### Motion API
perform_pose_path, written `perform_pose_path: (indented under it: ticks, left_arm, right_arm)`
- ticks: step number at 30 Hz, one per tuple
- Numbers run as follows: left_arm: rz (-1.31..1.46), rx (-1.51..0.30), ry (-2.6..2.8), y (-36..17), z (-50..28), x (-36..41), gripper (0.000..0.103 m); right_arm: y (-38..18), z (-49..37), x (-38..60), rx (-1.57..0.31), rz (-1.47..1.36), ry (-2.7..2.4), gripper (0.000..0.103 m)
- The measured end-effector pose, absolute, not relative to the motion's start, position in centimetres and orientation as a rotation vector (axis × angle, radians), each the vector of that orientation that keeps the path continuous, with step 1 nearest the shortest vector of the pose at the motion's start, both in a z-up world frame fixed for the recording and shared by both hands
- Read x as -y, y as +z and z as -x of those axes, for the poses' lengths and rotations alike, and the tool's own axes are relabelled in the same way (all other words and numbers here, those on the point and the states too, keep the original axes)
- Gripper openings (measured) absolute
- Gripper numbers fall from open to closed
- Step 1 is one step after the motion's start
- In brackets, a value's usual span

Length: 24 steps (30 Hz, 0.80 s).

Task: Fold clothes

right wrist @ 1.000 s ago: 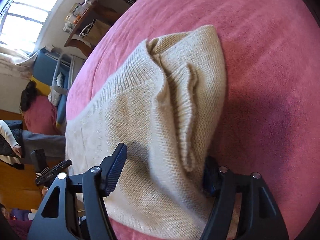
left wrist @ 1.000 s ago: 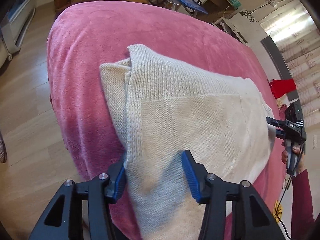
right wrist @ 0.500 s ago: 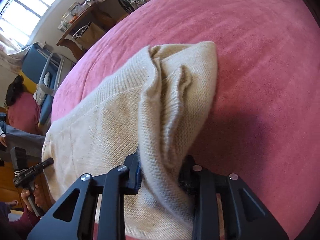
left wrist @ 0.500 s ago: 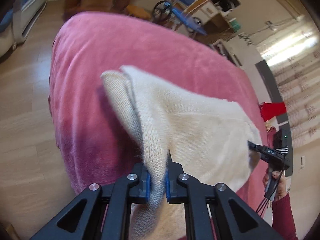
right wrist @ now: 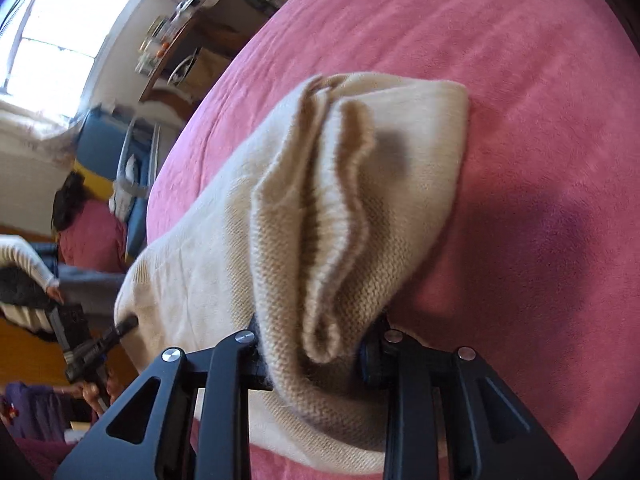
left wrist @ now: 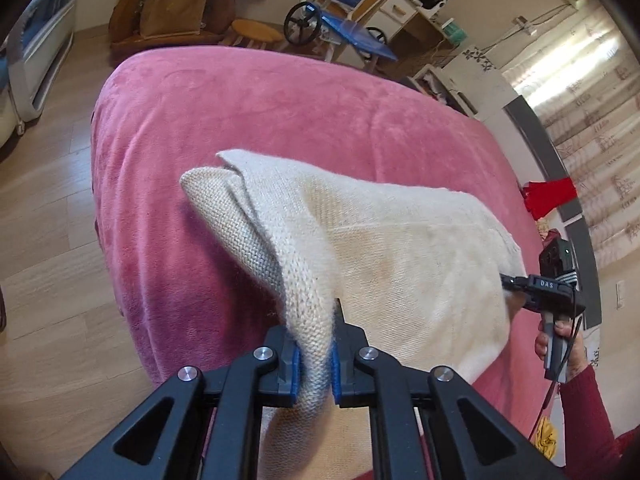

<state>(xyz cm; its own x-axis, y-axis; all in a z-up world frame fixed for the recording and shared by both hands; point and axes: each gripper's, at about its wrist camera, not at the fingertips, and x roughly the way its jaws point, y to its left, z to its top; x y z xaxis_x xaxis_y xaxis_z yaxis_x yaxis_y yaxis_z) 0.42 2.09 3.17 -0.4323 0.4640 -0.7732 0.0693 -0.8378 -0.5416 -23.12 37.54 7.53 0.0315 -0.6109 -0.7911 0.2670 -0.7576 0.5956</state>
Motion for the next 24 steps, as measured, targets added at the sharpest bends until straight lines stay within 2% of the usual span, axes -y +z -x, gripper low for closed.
perform_pose_path:
  ticks: [2,5,7,8,10,11,12,16,19,20,24]
  left_arm:
    - [1.541,0.793,2.300,2.6,-0.1,-2.2,0.010]
    - [1.539,0.730,2.320,3.8,-1.0,-2.5,0.011]
    - [1.573,0.521,2.379,4.8,-1.1,-3.4,0.014]
    - [1.633,0.467,2.376,4.6,-1.0,-3.6,0.014]
    - [1.656,0.544,2.337,4.1,-1.2,-2.8,0.014]
    - [1.648,0.564,2.326,4.1,-1.5,-2.5,0.014]
    - [1.648,0.548,2.350,4.4,-1.9,-2.2,0.014]
    - [1.636,0.596,2.358,5.7,-3.3,-0.6,0.014]
    - [1.621,0.569,2.349,7.1,-3.8,-0.1,0.014]
    - [1.617,0.576,2.333,7.5,-3.9,0.1,0.014]
    - [1.618,0.596,2.322,8.4,-4.9,1.8,0.014]
  right_arm:
    - [7.5,22.6,-37.4,0.369,-1.692,-1.775,0.031]
    - [8.6,21.2,-37.0,0.535,-1.627,-1.620,0.033]
    - [10.1,19.2,-36.5,0.533,-1.558,-1.541,0.033]
    - [10.3,18.5,-36.6,0.493,-1.596,-1.596,0.035]
    - [10.2,17.4,-37.8,0.302,-1.765,-1.881,0.044]
    - [10.4,16.7,-38.3,0.225,-1.813,-1.994,0.044]
    - [11.1,15.7,-38.6,0.242,-1.783,-2.018,0.044]
    - [15.1,12.3,-37.8,0.411,-1.614,-2.008,0.065]
    - [16.1,11.6,-34.4,0.497,-1.561,-1.904,0.099]
    - [16.1,11.7,-33.0,0.489,-1.559,-1.898,0.100]
    - [14.3,13.6,-28.0,0.061,-1.668,-2.090,0.100]
